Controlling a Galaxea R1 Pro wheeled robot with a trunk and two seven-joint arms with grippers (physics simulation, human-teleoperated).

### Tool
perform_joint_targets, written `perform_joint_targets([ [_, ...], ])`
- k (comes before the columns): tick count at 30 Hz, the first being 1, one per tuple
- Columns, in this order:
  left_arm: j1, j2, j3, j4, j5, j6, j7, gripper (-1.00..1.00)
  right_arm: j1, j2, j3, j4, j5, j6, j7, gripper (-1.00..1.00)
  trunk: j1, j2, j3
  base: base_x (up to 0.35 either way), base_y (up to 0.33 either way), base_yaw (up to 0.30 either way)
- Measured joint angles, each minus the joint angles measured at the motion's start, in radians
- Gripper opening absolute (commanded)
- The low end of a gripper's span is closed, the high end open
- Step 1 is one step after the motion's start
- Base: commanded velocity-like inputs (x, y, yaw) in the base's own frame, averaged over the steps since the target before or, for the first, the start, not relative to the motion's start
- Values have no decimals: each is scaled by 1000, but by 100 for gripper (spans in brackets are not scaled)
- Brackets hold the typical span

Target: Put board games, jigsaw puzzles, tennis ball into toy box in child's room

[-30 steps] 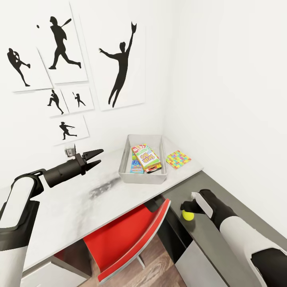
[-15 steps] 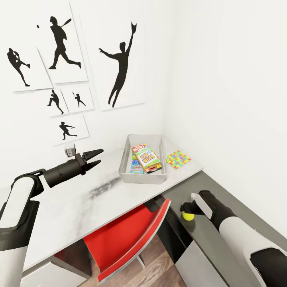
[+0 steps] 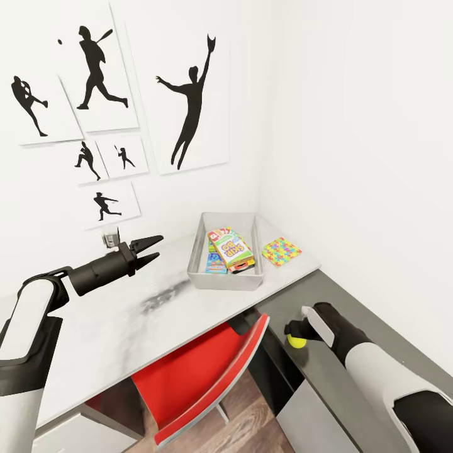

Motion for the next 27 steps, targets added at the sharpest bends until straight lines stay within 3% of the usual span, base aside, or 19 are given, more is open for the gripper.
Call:
perform_joint_targets([
  [27, 0, -3, 0, 0, 0, 0, 0, 100, 0, 3, 0, 16, 0, -5, 0, 100, 0, 0, 0, 0, 0, 0],
])
